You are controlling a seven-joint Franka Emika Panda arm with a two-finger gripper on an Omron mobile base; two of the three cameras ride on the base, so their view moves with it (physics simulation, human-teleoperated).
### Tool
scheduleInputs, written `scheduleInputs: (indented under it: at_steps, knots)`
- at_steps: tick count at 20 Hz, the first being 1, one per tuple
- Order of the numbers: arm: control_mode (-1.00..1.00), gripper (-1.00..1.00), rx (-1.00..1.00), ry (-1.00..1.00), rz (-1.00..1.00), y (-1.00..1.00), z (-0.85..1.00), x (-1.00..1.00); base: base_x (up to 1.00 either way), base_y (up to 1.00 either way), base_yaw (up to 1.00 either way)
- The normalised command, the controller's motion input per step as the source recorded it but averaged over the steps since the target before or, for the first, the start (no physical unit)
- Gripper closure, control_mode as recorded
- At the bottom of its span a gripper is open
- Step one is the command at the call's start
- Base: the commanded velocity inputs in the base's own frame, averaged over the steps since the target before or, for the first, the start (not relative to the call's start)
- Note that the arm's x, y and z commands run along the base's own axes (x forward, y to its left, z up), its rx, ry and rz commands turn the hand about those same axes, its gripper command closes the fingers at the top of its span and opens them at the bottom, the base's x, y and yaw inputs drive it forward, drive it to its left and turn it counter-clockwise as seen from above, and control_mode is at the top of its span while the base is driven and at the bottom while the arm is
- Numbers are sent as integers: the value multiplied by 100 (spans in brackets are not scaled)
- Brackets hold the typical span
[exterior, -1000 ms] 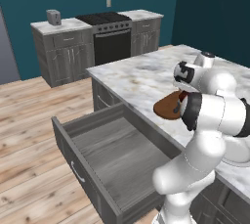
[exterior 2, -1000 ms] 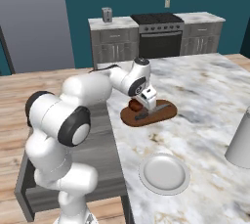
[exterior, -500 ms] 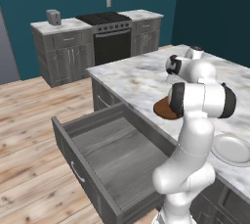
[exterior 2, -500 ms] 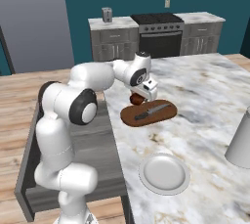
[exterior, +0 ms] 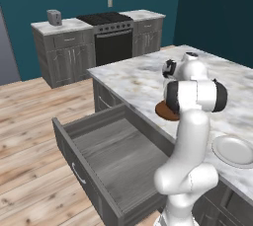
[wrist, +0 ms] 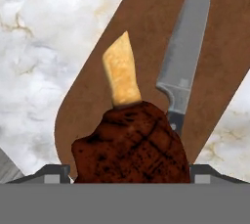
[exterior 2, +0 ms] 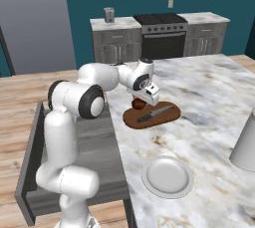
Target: Pick up the knife from the drawer and place it on the cutting board. Then place the meat from the plate to the cutting board.
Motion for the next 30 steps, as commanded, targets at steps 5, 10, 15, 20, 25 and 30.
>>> scheduleInputs:
  at_steps: [5, 10, 15, 20, 25, 30]
  knots:
    - [-100, 100, 0, 7, 0, 9, -49, 48, 0, 0, 0]
    - [-100, 100, 0, 6, 0, 0, -24, 33, 0, 0, 0]
    - [-100, 100, 0, 13, 0, 0, -16, 13, 0, 0, 0]
    - [-100, 100, 0, 13, 0, 0, -26, 1, 0, 0, 0]
    - [-100, 100, 0, 10, 0, 0, -23, 13, 0, 0, 0]
    - [-100, 100, 0, 5, 0, 0, -27, 23, 0, 0, 0]
